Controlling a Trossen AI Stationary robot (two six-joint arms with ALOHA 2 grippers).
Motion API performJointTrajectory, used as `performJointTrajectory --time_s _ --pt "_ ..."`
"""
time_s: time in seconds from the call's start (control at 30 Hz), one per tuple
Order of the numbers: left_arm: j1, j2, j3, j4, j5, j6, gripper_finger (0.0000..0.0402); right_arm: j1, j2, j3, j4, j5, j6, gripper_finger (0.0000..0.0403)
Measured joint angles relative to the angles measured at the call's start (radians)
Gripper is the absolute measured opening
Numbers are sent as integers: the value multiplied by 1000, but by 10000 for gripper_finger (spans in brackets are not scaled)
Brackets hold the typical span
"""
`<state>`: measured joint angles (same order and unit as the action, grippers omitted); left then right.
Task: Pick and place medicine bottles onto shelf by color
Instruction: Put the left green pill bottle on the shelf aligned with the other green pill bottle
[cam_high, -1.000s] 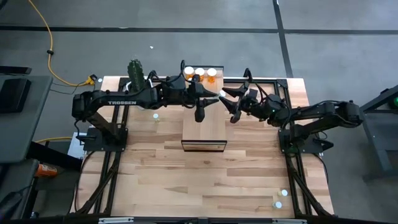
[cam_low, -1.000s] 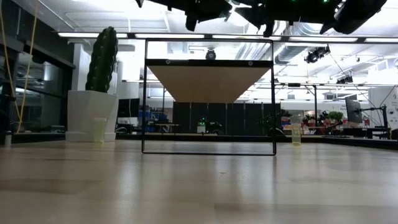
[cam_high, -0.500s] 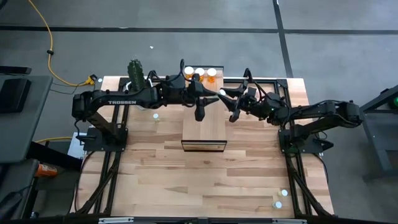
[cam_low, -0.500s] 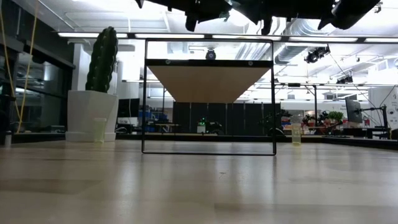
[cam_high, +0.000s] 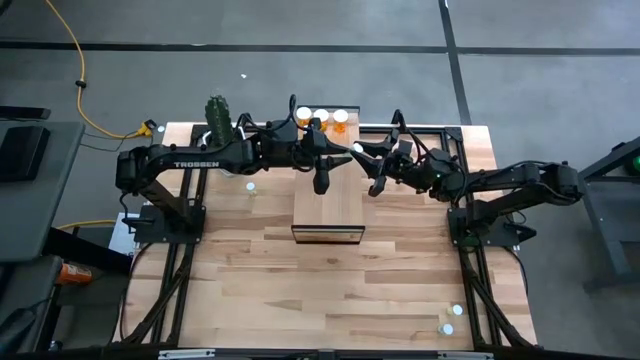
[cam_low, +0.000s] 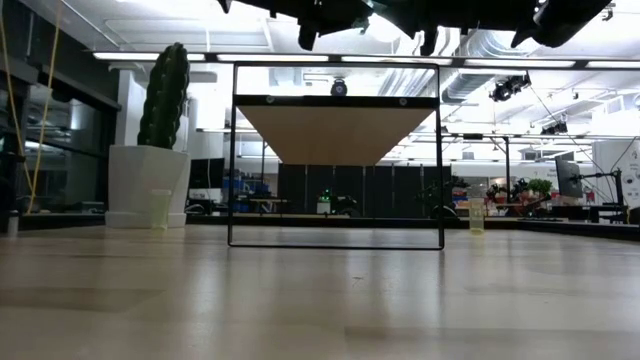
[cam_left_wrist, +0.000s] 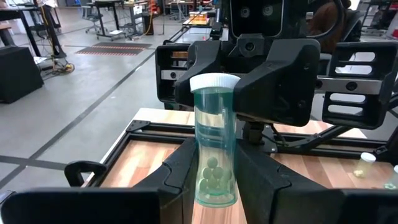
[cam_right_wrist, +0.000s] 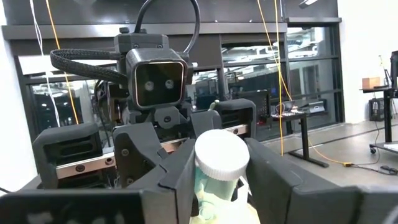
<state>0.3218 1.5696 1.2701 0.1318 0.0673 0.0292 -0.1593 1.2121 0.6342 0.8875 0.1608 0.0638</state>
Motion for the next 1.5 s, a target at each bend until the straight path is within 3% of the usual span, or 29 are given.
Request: performJointTrajectory --time_s 0.17,0.47,0.63,0.83,0.97,1.23,1.5 --pt "0 0 0 0 0 19 105 0 0 0 0 1 0 113" --pt "6 -18 0 -19 -3 31 207 0 0 0 0 4 -18 108" --pt "18 -101 0 -126 -14 75 243 0 0 0 -4 43 -48 107" --pt "26 -267 0 -305 -47 54 250 0 13 36 -128 181 -120 107" --pt "12 -330 1 -362 -49 0 250 -20 97 127 -216 178 -152 107" --pt "-46 -348 0 -376 -58 8 250 -95 365 318 -308 160 -176 109" --pt "-47 -348 0 -376 -102 27 250 -138 535 442 -353 159 -150 110"
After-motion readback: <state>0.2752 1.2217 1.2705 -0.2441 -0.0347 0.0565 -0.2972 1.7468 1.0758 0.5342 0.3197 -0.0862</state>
